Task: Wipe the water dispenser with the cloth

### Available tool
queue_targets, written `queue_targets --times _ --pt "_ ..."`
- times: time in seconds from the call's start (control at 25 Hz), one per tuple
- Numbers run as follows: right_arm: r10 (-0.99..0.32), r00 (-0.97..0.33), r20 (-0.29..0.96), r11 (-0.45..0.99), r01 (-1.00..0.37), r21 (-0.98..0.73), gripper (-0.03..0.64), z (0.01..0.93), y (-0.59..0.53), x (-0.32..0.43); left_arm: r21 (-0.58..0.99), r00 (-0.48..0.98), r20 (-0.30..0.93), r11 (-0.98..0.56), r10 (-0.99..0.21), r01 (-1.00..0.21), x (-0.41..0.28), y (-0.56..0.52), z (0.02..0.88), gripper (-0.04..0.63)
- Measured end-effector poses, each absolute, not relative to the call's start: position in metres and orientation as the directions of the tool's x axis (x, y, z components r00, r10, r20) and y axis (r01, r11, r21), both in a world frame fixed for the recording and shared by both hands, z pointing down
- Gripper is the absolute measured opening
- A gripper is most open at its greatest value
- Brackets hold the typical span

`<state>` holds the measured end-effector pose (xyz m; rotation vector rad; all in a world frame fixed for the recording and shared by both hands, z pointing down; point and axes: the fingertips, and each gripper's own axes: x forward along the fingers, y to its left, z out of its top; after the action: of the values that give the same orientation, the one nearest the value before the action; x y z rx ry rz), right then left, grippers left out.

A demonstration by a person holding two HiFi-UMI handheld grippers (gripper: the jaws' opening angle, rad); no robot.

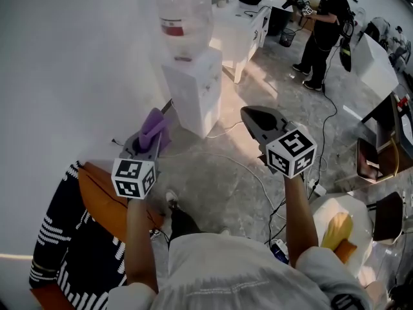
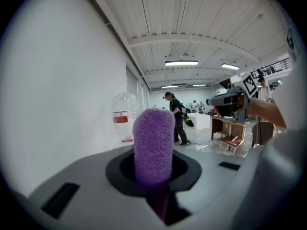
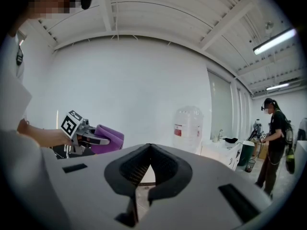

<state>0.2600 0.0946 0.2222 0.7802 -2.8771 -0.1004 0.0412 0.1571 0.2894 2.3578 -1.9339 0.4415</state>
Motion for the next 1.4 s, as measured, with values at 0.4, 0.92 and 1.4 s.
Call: queue_targets --times 0.4,0.92,1.4 --pt "-0.535 -0.826 0.178 0.844 -0.52 0.129 0.014 0.23 0.007 0.158 -0.13 0.219 0.259 -0.258 -0.941 -0.957 -0.063 0.05 0.298 0.055" --pt "-0.661 -0.716 0.225 0.745 -0.662 0.084 0.014 0.25 -0.101 0.064 -0.075 0.297 0.309 -0.334 -0.904 -0.939 -0.168 -0.075 0.324 0.055" --pt "-0.745 -0.606 0.278 0.646 -0.76 0.075 0.014 0.287 -0.147 0.022 0.025 0.338 0.35 -0.352 -0.874 -0.936 -0.232 -0.133 0.369 0.055"
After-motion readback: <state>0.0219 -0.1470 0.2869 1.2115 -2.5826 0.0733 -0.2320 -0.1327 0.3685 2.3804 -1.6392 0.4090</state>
